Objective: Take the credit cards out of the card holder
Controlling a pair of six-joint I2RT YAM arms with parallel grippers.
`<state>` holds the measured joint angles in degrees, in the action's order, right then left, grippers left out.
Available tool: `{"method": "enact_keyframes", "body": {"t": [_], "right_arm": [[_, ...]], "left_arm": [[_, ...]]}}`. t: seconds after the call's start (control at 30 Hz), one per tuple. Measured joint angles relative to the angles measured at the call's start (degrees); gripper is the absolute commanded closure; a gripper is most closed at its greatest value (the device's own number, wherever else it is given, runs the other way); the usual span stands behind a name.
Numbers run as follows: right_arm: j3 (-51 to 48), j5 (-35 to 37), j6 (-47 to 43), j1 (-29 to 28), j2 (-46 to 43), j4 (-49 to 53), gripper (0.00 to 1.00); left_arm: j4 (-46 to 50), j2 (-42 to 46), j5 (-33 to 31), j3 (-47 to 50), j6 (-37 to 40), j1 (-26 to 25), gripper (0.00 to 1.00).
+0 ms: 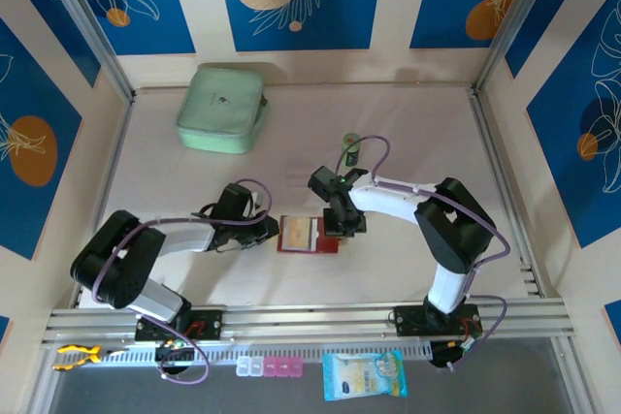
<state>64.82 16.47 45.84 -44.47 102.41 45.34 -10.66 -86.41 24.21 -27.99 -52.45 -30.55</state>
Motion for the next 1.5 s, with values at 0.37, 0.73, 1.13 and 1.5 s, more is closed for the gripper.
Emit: {"method": "enact_keyframes", "body": {"t": [0.37,0.73,1.13,1.5], "right_arm": [[3.0,1.2,-1.3,0.9,3.5,0.6,0.94],[3.6,1.4,-2.0,1.4,3.8,0.7,0.93],[3.6,0.9,-1.9,0.7,3.8,0.3,0.91],[3.6,1.3,-2.0,0.6,2.7,1.0,0.74]], "left_arm": [[3.3,-2.2,1.3,-3.1,0.5,1.0,0.88],[5.7,-3.7,2.7,-5.4,1.6,2.0,0.88],[6.9,-2.8,-0.1,-6.4,3.5,4.5,0.88],[7.5,0.4,-0.1,-6.4,3.5,4.5,0.88]]}}
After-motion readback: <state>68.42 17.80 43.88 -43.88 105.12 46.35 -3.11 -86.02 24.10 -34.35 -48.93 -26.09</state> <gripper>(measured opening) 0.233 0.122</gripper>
